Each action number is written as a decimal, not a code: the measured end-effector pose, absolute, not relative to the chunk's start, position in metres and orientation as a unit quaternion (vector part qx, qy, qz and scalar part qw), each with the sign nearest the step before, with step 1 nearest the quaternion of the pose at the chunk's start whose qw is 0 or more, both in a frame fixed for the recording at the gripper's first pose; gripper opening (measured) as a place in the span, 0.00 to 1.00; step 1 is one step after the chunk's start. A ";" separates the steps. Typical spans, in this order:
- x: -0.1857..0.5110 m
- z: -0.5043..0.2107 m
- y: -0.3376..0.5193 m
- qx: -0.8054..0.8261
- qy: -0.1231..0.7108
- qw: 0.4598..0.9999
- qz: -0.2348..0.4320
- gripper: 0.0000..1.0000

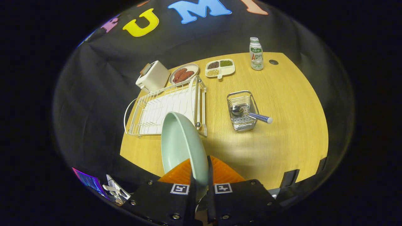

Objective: Take the plate from the dish rack, then take the spoon from the basket and place it into the plate.

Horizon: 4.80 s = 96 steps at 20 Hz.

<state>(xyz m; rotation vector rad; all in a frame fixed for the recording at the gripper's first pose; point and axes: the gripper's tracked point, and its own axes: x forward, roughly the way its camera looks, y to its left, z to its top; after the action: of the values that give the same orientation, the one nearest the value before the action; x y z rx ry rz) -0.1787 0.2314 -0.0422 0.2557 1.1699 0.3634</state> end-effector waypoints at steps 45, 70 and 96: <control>-0.074 -0.027 0.124 0.023 0.055 0.988 0.139 0.61; -0.046 -0.051 0.139 0.017 0.056 0.989 0.138 0.06; -0.145 0.075 0.155 -0.026 0.077 0.988 0.132 0.06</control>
<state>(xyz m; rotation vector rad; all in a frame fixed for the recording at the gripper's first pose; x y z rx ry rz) -0.1454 0.1554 0.0747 -0.0516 0.1550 0.2653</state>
